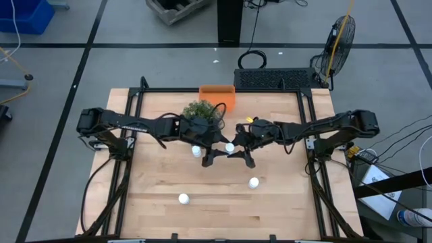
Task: Pick and place pill bottles into a basket
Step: Put the white pill bottle into the orange bin
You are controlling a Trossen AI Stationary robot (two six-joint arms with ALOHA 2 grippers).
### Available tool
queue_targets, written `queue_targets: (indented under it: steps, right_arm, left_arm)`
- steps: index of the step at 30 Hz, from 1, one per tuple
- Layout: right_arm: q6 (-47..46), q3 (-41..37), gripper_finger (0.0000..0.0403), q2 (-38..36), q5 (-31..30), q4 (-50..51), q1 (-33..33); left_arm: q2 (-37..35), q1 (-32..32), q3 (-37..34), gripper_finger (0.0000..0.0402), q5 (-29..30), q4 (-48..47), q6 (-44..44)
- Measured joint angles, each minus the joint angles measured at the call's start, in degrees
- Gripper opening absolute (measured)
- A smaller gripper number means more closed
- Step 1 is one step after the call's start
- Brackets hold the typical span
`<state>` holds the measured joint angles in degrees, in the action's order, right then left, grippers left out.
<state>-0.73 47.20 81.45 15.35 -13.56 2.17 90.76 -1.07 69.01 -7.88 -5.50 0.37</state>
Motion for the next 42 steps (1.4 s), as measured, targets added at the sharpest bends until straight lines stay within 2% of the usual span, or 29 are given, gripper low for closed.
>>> queue_targets:
  steps: [7, 15, 21, 37, 42]
  right_arm:
    - [-0.32, 0.10, 0.0157, 2.10, 0.96, 0.17, 0.33]
    - [-0.51, 2.25, 0.0157, 3.64, 1.49, -0.45, -0.01]
    - [-0.68, 4.01, 0.0157, 4.93, 2.50, 0.29, 0.06]
    - [-0.12, 7.94, 0.0157, 10.59, 3.19, -0.18, 0.03]
    - [-0.01, 10.87, 0.0157, 13.99, 5.83, 0.66, 0.00]
  left_arm:
    - [0.00, -0.65, 4.07, 0.0230, 0.17, -8.33, 1.30]
    - [0.02, -0.45, 5.49, 0.0230, 3.60, -14.40, 2.31]
    - [0.02, -0.34, 5.58, 0.0230, 6.61, -15.77, 2.37]
    - [-0.04, -0.31, 5.58, 0.0230, 5.78, -20.96, 1.02]
    - [-0.01, -1.14, 5.58, 0.0230, 5.74, -22.58, -0.03]
